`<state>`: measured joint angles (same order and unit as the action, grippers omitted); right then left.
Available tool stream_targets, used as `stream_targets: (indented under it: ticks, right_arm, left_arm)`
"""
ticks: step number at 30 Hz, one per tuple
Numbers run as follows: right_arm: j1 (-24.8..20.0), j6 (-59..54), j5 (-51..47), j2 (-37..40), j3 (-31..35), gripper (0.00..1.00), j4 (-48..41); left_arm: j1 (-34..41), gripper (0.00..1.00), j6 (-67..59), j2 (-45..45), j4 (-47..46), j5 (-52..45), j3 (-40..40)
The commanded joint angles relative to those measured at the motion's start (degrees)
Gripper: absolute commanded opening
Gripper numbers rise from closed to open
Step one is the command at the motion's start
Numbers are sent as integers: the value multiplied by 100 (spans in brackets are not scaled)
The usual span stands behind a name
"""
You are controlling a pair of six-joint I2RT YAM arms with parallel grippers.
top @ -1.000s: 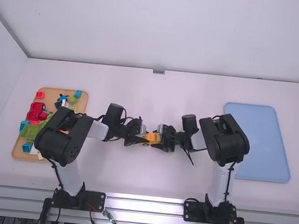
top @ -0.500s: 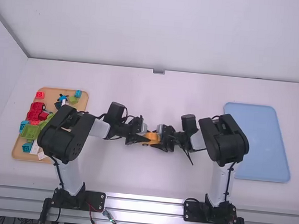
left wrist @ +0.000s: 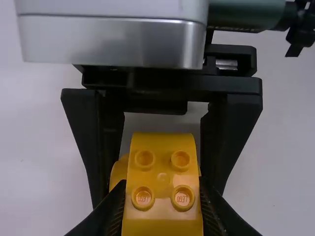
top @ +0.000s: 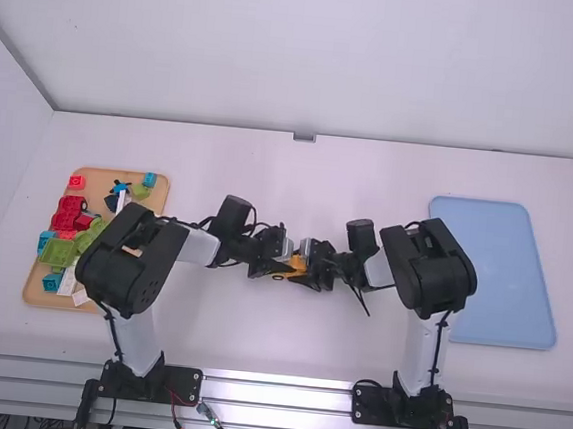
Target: Assemble lego blocks to make yellow taxi
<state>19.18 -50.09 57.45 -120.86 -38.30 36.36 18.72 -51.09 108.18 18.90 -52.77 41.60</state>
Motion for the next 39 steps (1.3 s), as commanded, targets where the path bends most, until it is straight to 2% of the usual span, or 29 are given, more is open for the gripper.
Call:
stream_targets:
  ticks: [1, 8, 13, 17, 25, 32, 36, 39]
  right_arm:
    - [70, 98, -197, -76, -31, 46, -79]
    - [70, 118, -225, -76, -31, 46, -79]
    - [70, 118, -221, -76, -28, 46, -76]
    - [70, 120, -221, -76, -28, 46, -76]
    - [70, 120, -223, -76, -31, 46, -79]
    - [70, 120, -223, -76, -31, 46, -79]
    - [70, 122, -221, -76, -31, 45, -76]
    - [70, 120, -221, -76, -31, 46, -76]
  left_arm:
    - [48, 2, 76, 238, -195, 726, -315]
    - [-199, 2, 420, -153, -17, 721, -269]
    - [-199, 2, 455, -581, -339, 748, -138]
    - [-234, 2, 258, -581, -651, 719, -118]
    - [-264, 2, 219, -476, -525, 708, -282]
    - [-734, 2, 721, -481, 411, -835, -289]
    - [-772, 2, 645, -479, 212, -772, -273]
    - [-691, 2, 20, -479, -188, -791, -299]
